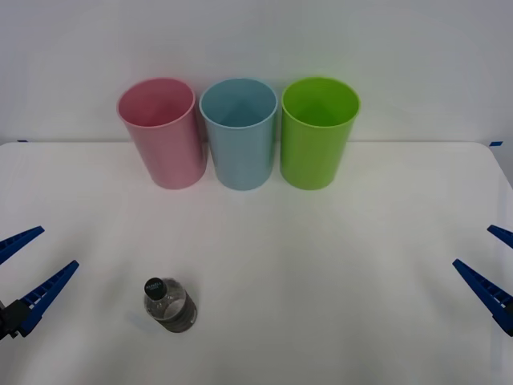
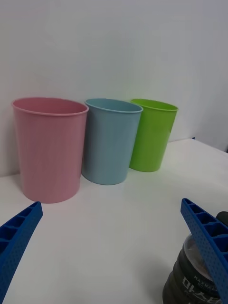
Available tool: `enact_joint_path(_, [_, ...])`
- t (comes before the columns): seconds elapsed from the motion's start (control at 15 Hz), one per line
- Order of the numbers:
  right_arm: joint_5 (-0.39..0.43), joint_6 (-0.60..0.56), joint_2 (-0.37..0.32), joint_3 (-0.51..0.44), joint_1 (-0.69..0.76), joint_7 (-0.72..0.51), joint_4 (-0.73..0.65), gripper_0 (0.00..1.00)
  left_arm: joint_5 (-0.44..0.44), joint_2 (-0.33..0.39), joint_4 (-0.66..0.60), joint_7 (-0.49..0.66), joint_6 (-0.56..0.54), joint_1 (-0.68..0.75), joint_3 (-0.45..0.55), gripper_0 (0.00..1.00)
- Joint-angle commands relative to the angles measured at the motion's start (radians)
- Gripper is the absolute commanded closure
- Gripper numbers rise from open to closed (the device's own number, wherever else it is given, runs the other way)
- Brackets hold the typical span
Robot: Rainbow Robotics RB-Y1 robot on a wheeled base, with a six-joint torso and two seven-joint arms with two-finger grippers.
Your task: Grasp the object on the table and drop it into the matching bin: aluminum can to the light blue bin, PET bottle to the pink bin.
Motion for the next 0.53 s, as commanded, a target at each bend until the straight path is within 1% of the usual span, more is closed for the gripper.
enact_joint_path(0.07, [0.000, 0.000, 0.000, 0.000, 0.000, 0.000, 0.000, 0.00, 0.000, 0.000, 0.000, 0.000, 0.000, 0.000, 0.000, 0.00])
enact_joint_path(0.13, [0.000, 0.000, 0.000, 0.000, 0.000, 0.000, 0.000, 0.00, 0.000, 0.000, 0.000, 0.000, 0.000, 0.000, 0.000, 0.00])
enact_joint_path(0.2, [0.000, 0.000, 0.000, 0.000, 0.000, 0.000, 0.000, 0.00, -0.013, -0.013, 0.009, -0.005, 0.001, -0.004, -0.028, 0.00])
enact_joint_path(0.33, [0.000, 0.000, 0.000, 0.000, 0.000, 0.000, 0.000, 0.00, -0.005, 0.000, 0.008, -0.006, 0.004, -0.009, -0.040, 0.00])
enact_joint_path(0.47, [0.000, 0.000, 0.000, 0.000, 0.000, 0.000, 0.000, 0.00, -0.003, 0.030, 0.011, -0.009, 0.001, -0.007, -0.045, 0.00])
enact_joint_path(0.53, [0.000, 0.000, 0.000, 0.000, 0.000, 0.000, 0.000, 0.00, -0.003, 0.056, 0.015, -0.015, -0.007, -0.001, -0.045, 0.00])
